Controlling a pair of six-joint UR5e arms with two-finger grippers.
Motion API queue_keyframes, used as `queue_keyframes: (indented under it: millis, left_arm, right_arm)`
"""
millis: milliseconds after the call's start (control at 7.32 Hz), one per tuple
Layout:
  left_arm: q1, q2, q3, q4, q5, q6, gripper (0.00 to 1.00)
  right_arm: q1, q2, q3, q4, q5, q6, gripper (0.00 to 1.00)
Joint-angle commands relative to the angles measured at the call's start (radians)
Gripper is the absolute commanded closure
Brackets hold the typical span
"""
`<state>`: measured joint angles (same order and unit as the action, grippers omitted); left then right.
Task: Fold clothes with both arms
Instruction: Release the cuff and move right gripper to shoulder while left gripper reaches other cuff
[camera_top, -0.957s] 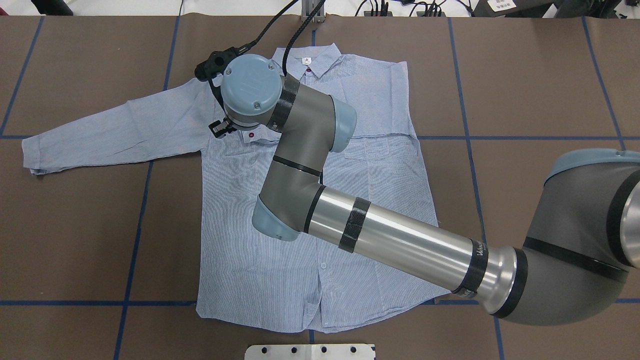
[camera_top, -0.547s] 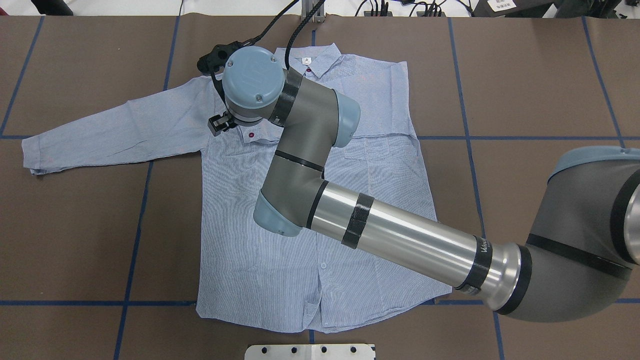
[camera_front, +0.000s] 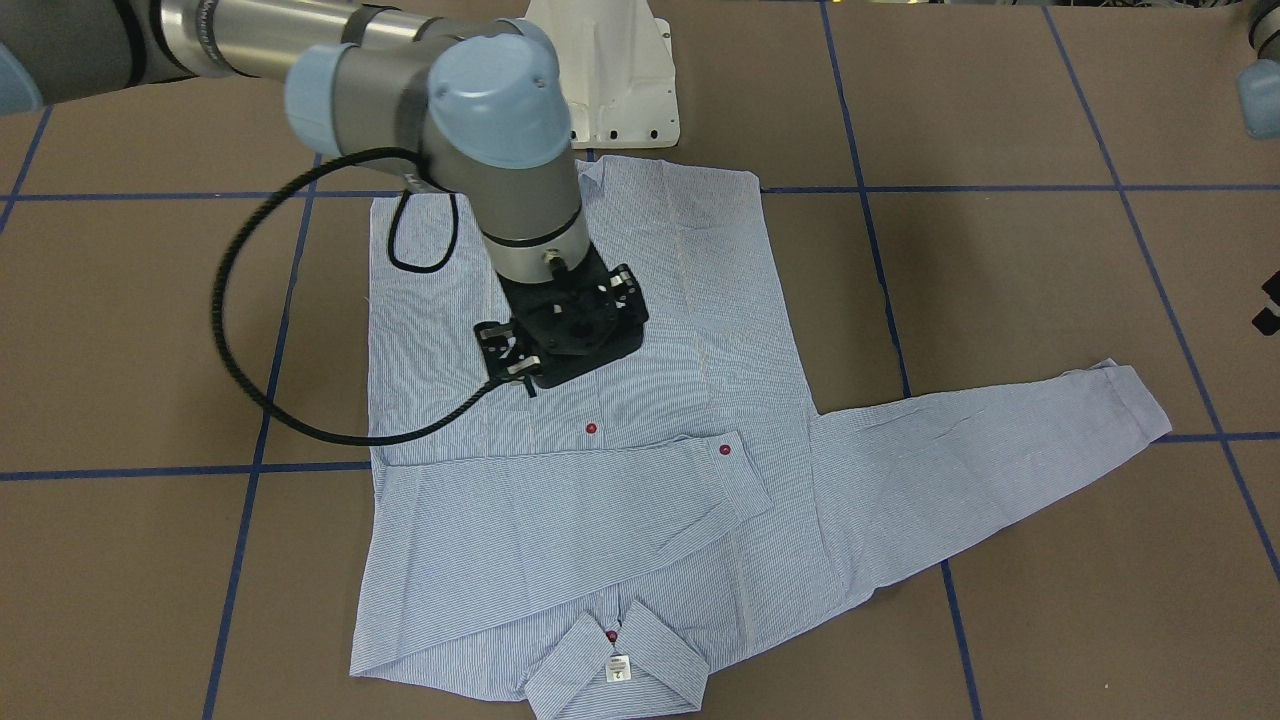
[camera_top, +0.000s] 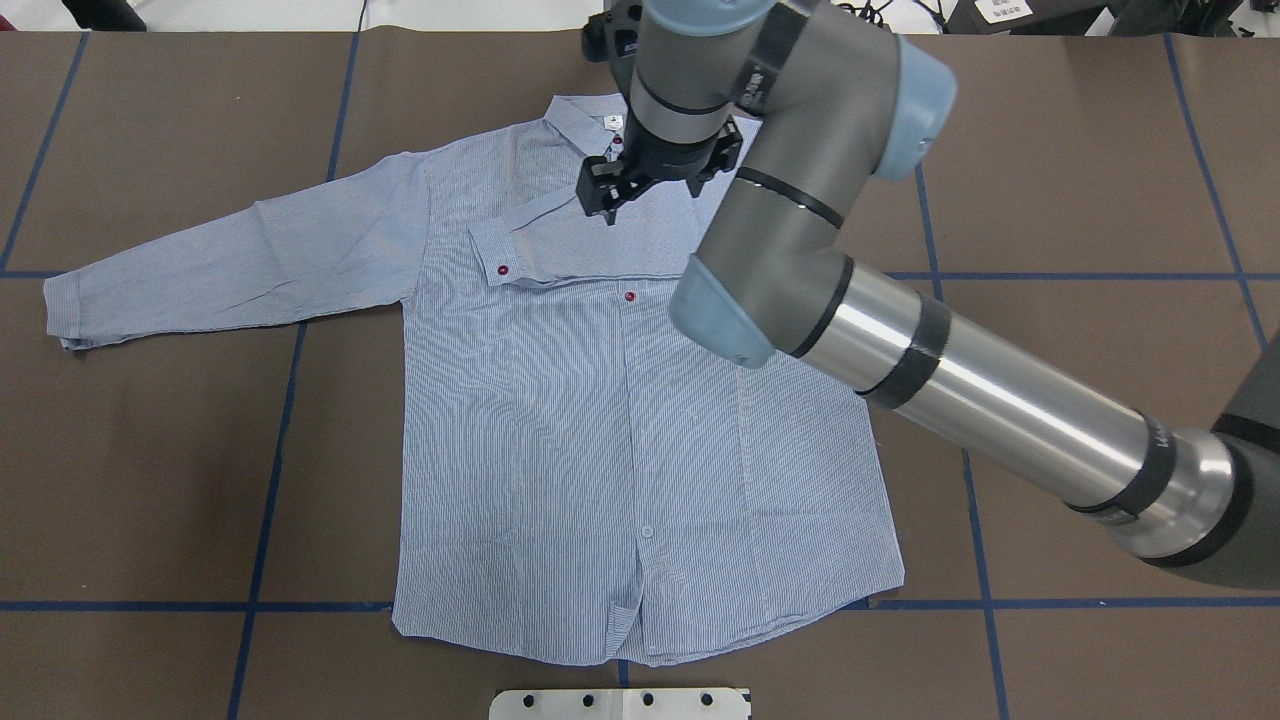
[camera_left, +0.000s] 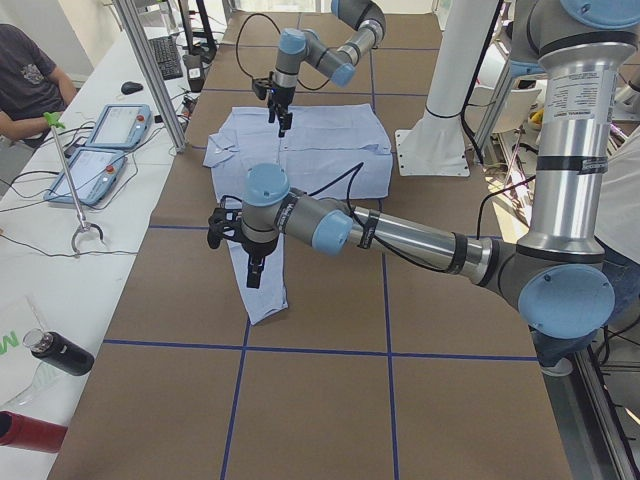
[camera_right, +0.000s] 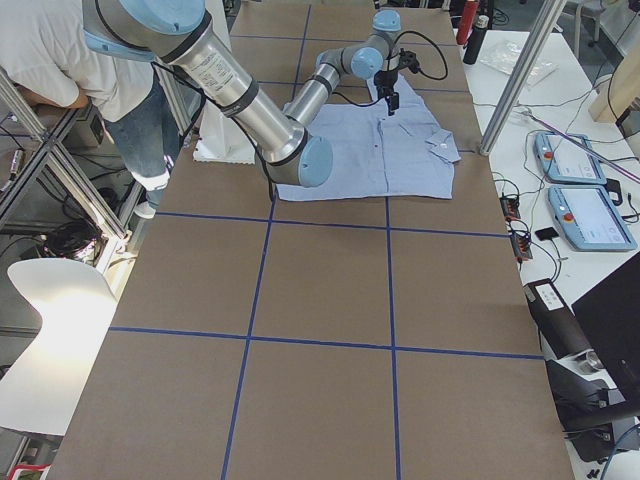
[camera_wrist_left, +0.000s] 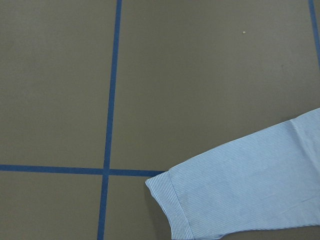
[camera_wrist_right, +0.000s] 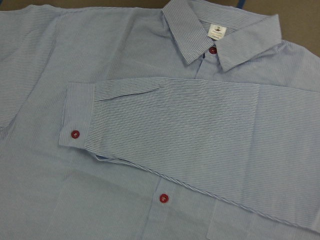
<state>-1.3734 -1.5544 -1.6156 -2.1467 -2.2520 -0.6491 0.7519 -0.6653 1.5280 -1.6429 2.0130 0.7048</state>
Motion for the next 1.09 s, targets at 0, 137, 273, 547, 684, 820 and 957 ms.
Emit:
queue_keyframes:
  millis: [0,137,273,547,684,820,957]
  left_arm:
    - [0.112,0.010,0.194,-0.374,0.063,-0.250,0.01]
    - [0.199,0.010,0.238,-0.465,0.140,-0.355,0.02]
    - [0.242,0.010,0.258,-0.493,0.190,-0.400,0.07]
    - [0.252,0.010,0.269,-0.496,0.193,-0.402,0.23]
    - [0.270,0.007,0.279,-0.496,0.193,-0.403,0.26]
    - [0.275,-0.001,0.283,-0.495,0.193,-0.403,0.28]
    - [0.286,-0.004,0.292,-0.495,0.193,-0.403,0.28]
  right_arm:
    - [0.090,-0.123,0.174,-0.170,0.039,-0.007,0.00]
    - [0.119,-0.176,0.237,-0.205,0.055,-0.016,0.00]
    - [0.135,-0.204,0.259,-0.206,0.079,-0.030,0.00]
    - [0.133,-0.206,0.256,-0.206,0.079,-0.030,0.00]
    - [0.133,-0.208,0.256,-0.204,0.078,-0.030,0.00]
    - [0.133,-0.208,0.254,-0.203,0.078,-0.030,0.00]
    - [0.133,-0.212,0.253,-0.203,0.079,-0.031,0.00]
